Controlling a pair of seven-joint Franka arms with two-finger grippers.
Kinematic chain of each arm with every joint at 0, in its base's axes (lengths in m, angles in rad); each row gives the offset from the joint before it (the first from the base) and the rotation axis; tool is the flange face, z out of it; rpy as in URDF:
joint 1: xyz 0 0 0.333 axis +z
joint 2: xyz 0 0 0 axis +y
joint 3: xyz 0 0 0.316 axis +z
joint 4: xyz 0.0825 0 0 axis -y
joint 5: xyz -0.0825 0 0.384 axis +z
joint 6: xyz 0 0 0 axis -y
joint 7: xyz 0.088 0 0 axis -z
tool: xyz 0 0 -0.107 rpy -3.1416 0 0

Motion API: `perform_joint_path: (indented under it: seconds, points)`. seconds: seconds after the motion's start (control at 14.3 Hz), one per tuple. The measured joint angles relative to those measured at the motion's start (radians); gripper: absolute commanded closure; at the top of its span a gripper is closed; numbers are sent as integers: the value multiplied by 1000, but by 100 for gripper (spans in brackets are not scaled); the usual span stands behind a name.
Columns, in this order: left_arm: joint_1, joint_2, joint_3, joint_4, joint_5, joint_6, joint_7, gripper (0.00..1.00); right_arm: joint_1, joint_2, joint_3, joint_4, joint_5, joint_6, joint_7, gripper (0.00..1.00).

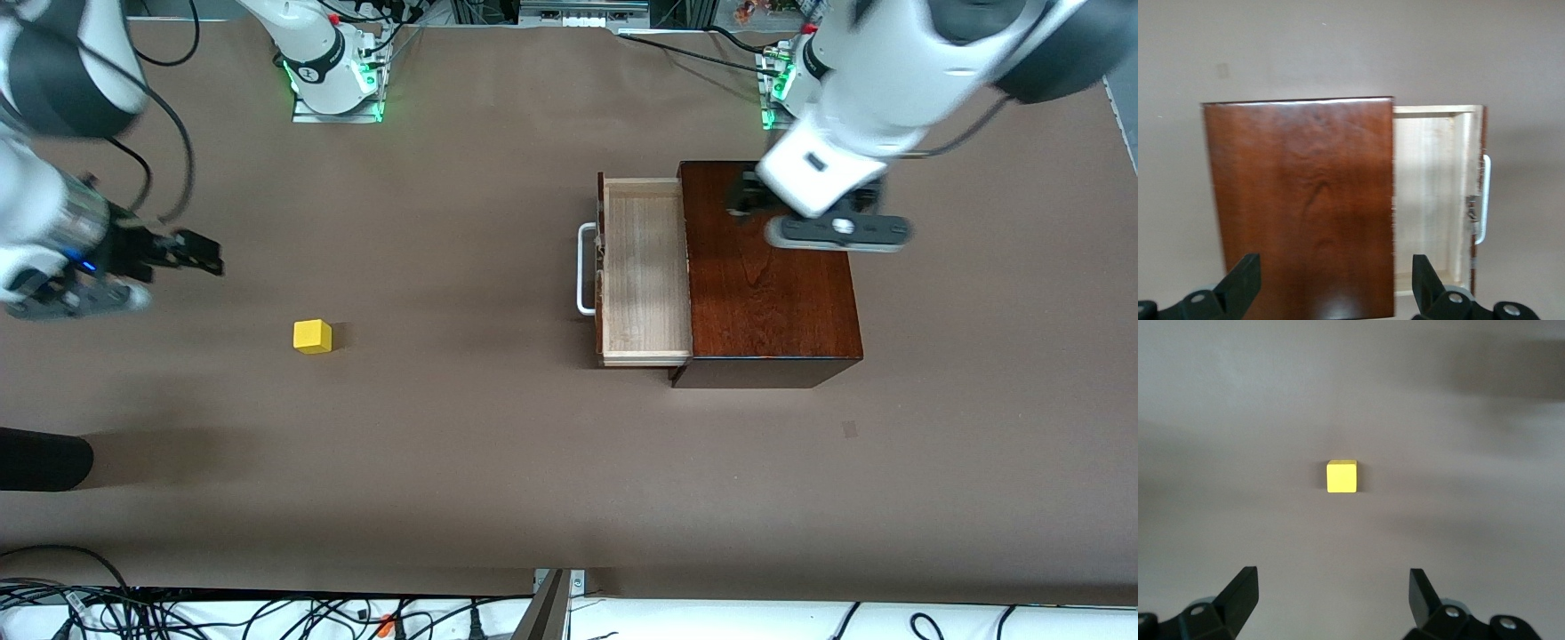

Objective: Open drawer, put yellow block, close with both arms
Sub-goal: 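Raise the left gripper away while the right gripper reaches the yellow cube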

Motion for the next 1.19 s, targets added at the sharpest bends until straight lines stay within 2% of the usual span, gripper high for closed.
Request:
perform_joint_path:
  seconds: [0.28, 0.7, 0.98, 1.19]
  points:
    - [3, -56, 163, -22, -45, -38, 208, 0, 16, 80, 0, -39, 0, 90, 0, 0]
    - [-20, -140, 399, -108, -89, -41, 436, 0, 14, 138, -1, -291, 2, 448, 3, 0]
    - [-38, -148, 428, -127, -88, -36, 447, 0, 14, 201, -1, -422, 3, 677, 6, 0]
    - [-48, -148, 427, -129, -84, -28, 447, 0, 14, 236, -1, -438, 3, 728, 7, 2]
